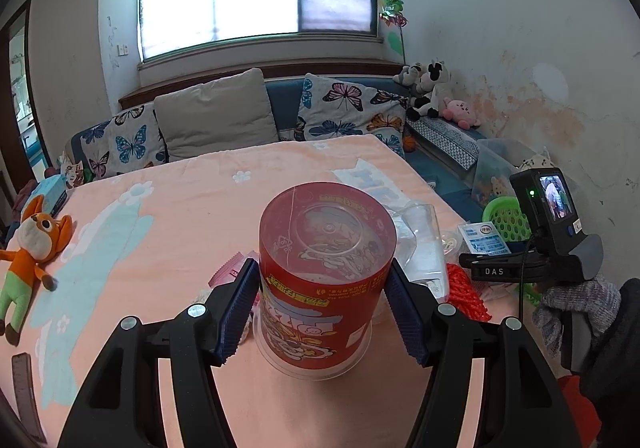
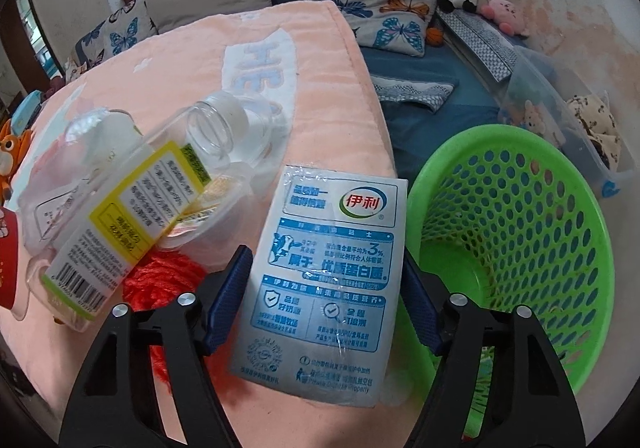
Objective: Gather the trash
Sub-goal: 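Carry the milk carton over the green basket with the right gripper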
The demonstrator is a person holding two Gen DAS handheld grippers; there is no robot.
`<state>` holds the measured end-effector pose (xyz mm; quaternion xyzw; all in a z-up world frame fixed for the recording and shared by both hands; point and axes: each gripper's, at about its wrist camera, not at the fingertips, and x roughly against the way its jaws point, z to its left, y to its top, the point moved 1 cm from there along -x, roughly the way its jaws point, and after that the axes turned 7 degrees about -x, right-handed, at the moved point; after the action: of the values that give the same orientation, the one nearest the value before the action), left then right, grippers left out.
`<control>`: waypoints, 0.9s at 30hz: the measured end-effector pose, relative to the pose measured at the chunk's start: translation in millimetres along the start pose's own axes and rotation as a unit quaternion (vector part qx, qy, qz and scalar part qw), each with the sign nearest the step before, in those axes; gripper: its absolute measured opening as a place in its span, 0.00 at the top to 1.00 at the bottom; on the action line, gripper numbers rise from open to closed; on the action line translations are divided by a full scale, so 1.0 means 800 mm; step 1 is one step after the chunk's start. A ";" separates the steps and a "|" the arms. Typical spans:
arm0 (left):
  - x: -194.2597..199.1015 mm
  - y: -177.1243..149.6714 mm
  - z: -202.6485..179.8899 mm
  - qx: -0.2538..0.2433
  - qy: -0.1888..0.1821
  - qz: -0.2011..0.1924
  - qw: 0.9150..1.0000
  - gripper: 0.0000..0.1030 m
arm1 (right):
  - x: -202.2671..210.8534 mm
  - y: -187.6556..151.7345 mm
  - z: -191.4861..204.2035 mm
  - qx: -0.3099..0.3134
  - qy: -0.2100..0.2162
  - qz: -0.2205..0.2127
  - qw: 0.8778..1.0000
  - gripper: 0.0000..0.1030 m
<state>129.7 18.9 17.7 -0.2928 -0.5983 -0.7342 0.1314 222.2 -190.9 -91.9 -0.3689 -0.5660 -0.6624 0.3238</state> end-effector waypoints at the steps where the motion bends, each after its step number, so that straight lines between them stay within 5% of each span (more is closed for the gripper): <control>1: 0.001 0.000 0.000 0.002 -0.002 0.000 1.000 0.40 | -0.001 0.001 0.000 0.000 0.000 -0.001 1.000 0.31; 27: 0.017 0.016 -0.039 -0.021 -0.055 -0.016 0.998 0.40 | 0.120 -0.033 -0.095 -0.047 0.003 -0.090 0.995 0.32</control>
<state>117.4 -12.2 32.4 -0.3258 -0.5936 -0.7315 0.0802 140.5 -263.3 -29.7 -0.3291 -0.5641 -0.7159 0.2468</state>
